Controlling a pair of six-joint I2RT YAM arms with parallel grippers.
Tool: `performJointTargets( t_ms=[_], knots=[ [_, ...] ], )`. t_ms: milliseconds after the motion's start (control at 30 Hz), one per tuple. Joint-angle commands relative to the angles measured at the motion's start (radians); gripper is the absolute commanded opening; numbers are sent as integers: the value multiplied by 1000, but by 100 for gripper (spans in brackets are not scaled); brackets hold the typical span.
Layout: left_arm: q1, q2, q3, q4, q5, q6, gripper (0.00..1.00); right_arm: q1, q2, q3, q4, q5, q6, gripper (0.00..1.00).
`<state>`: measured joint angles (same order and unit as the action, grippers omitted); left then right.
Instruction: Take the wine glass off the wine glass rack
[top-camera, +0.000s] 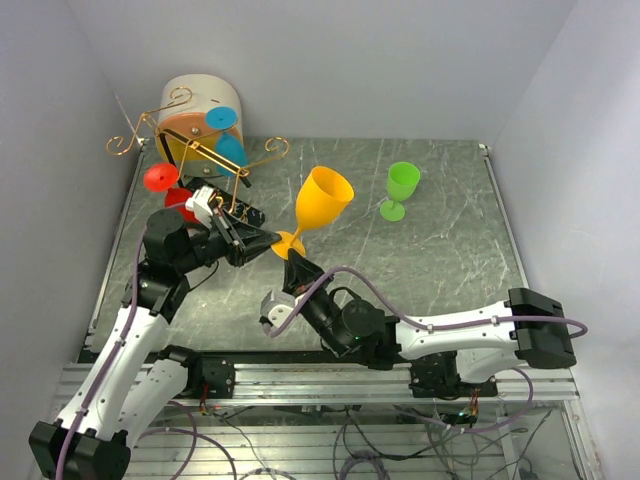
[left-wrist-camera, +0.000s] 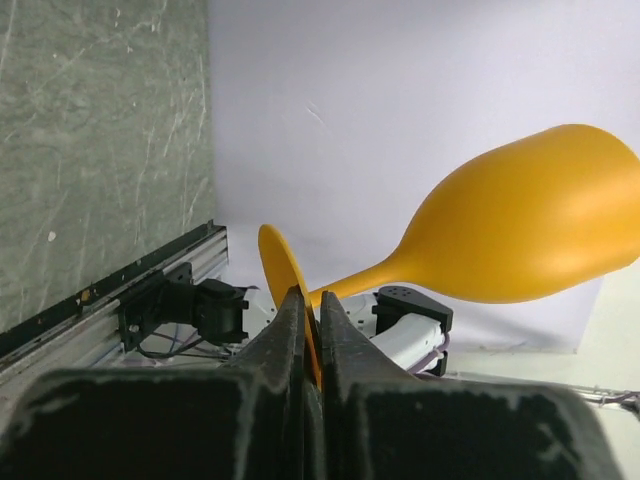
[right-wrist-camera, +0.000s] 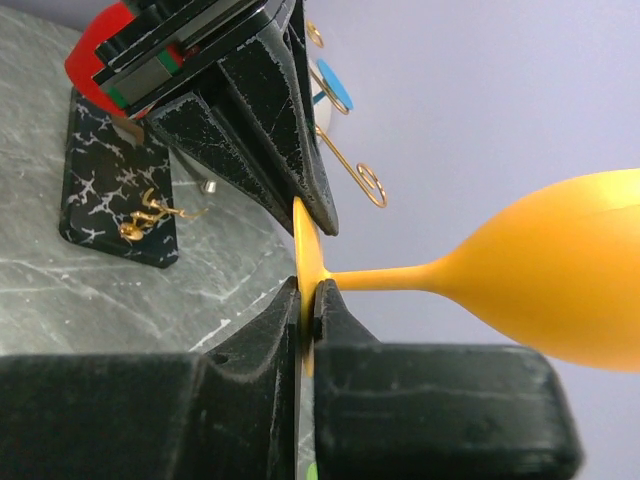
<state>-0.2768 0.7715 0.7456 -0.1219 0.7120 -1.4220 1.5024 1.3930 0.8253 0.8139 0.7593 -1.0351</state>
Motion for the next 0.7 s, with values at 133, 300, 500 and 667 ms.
performJointTargets(
  t_ms=[133, 300, 500, 667],
  knots=[
    [-4, -25, -40, 135, 51, -12, 7, 50, -23, -25, 15, 69, 31, 27],
    [-4, -41, -76, 172, 5, 7, 7, 130, -160, -26, -230, 189, 184, 56],
    [-3, -99, -102, 138, -92, 107, 7, 181, -378, 18, -797, 291, 671, 55],
    [-3, -223, -112, 31, -215, 227, 7, 178, -520, 31, -1076, 360, 926, 16]
  ],
)
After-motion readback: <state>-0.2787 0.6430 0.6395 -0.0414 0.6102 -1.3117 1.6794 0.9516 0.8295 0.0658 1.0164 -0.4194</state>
